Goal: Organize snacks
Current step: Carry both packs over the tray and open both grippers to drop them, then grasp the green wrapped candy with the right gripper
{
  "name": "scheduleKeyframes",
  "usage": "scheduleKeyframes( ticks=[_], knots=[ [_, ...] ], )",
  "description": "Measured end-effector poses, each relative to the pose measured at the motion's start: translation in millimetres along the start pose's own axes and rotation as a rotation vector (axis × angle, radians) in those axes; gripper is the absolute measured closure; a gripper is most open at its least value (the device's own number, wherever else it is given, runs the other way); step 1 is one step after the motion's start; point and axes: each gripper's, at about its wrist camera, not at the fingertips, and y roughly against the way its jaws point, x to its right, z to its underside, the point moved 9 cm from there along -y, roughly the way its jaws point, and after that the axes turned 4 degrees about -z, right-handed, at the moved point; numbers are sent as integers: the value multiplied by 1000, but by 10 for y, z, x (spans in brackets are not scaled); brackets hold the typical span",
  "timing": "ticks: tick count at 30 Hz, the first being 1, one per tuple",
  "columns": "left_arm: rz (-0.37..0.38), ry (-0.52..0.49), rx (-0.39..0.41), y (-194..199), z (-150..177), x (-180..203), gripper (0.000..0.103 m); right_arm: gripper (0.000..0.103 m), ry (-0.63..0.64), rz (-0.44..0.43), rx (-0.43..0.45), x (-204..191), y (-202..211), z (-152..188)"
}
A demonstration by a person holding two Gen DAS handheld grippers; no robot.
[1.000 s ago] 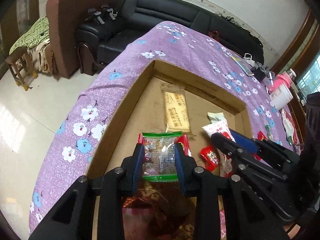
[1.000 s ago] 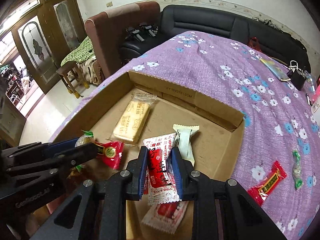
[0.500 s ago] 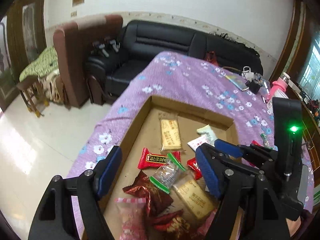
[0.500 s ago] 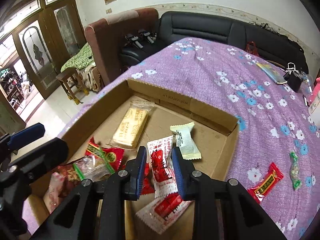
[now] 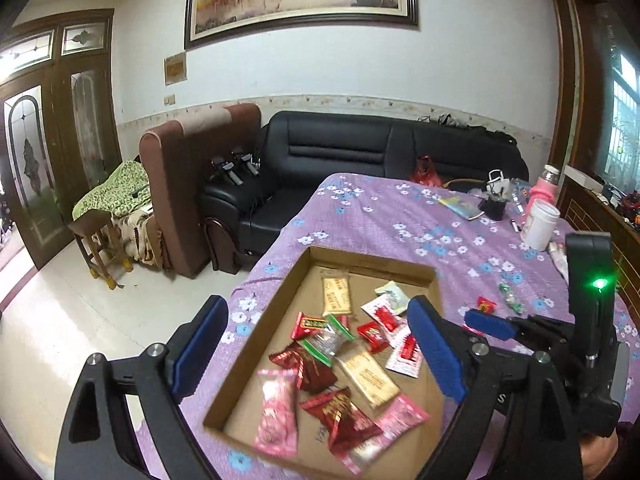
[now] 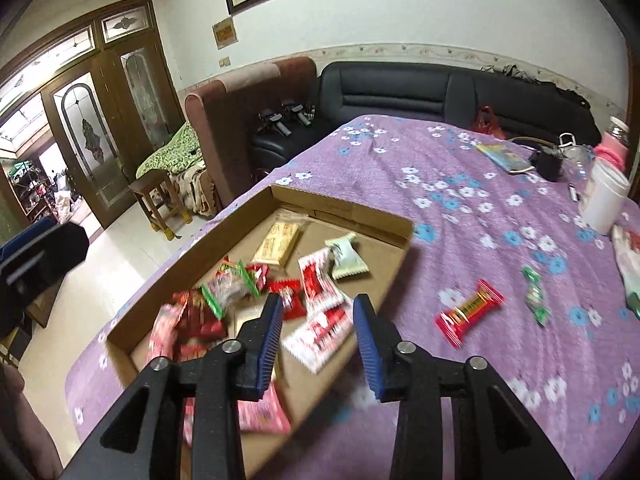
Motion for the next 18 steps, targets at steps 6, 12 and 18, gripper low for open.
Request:
scheduleKeyframes(
  ticks=[6, 12, 18],
  knots=[
    [17, 11, -19, 272, 148, 184, 12, 57, -1, 35, 5, 171, 357, 294],
    [29, -17, -30, 453, 291, 411, 12, 51, -42, 57, 25, 427, 694, 520],
    [39, -58, -43, 578, 400, 630, 12, 51, -58, 90, 42, 626, 910, 646]
  ],
)
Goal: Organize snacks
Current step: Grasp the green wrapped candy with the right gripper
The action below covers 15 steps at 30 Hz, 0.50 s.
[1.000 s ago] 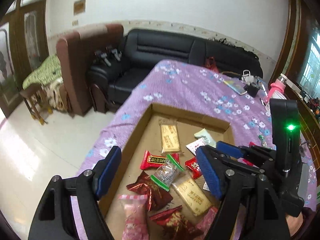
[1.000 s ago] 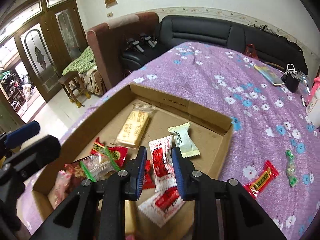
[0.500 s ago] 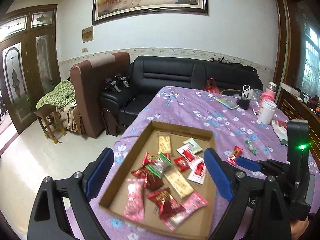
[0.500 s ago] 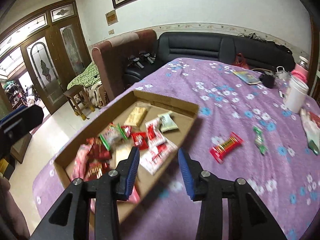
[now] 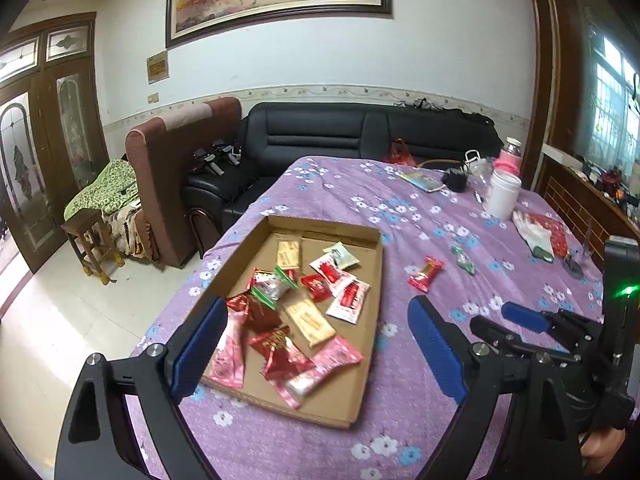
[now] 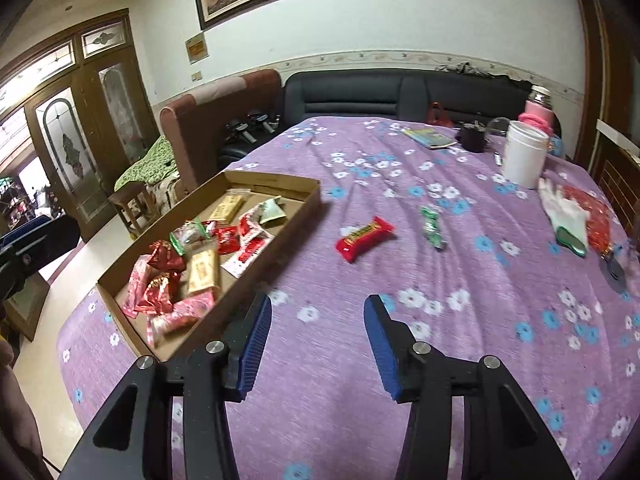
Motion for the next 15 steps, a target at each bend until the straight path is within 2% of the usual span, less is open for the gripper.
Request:
scheduleKeyframes(
  ticks=[15],
  knots=[
    [6, -76, -30, 5, 109, 378, 12, 49, -58, 33, 10, 451, 184, 170]
  ],
)
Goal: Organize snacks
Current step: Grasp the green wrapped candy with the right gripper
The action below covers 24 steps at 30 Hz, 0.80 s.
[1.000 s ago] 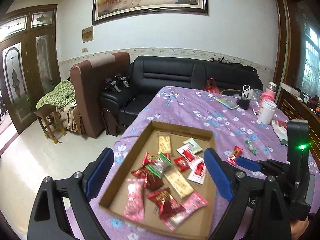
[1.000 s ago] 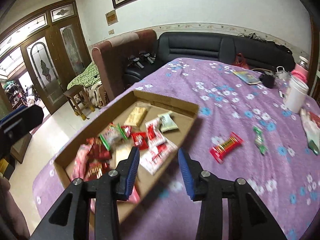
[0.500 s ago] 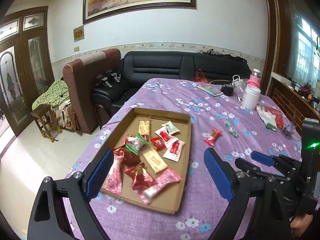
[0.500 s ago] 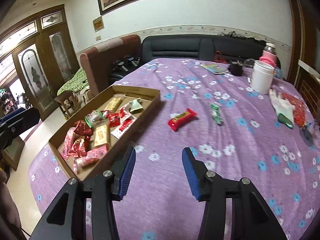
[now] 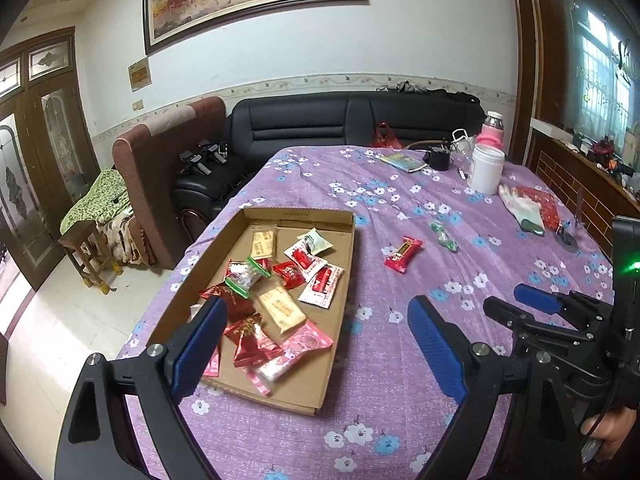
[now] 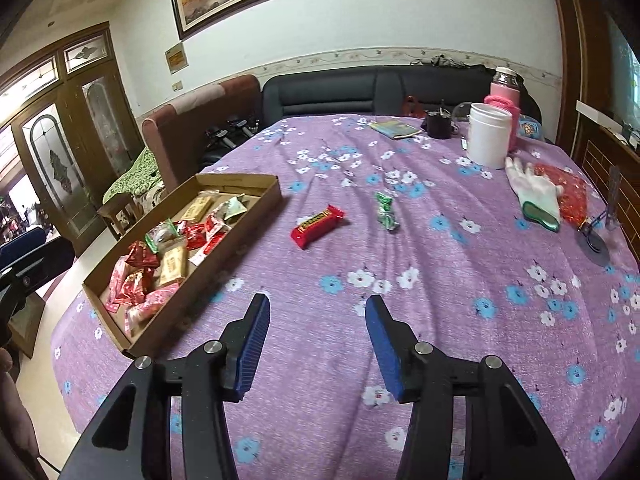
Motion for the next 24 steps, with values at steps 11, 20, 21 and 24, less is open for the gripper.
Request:
scheduleKeyframes(
  ticks=[11, 20, 21, 24],
  knots=[
    [6, -19, -56, -209, 90, 63, 12, 49, -29, 9, -28, 139, -109, 39],
    [7, -12, -93, -358, 148, 29, 12, 49, -30, 15, -54, 141, -225, 56],
    [7, -11, -96, -371, 150, 23, 12, 49, -30, 16, -57, 142, -236, 55],
    [9, -10, -106, -407, 166, 12, 12, 49, -30, 20, -65, 146, -265, 56]
  ],
)
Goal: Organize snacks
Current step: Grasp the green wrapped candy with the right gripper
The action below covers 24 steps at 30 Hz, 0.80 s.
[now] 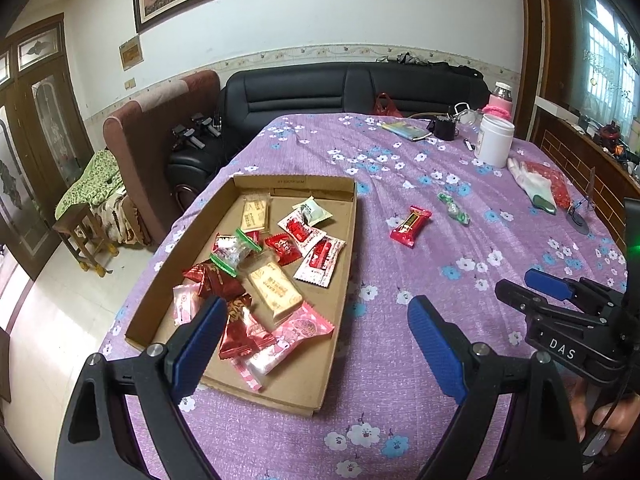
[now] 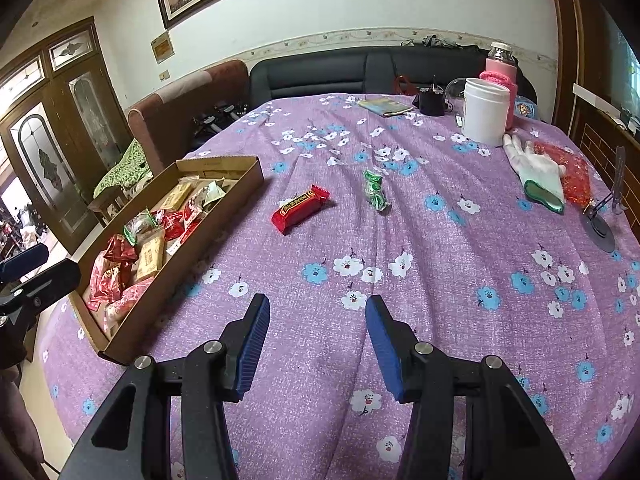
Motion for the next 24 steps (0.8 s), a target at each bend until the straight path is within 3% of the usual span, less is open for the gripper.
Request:
scheduleKeyframes(
  ticks=[12, 21, 24],
  knots=[
    [16, 79, -11, -96, 9, -233, 12, 49, -38, -3, -35, 45, -173, -113],
    [60, 123, -16, -165, 66, -366, 12, 49, -190, -79, -71, 52, -733, -518],
    [64, 134, -14, -183, 55, -437, 12, 49, -208, -64, -90, 12, -992, -669]
  ],
)
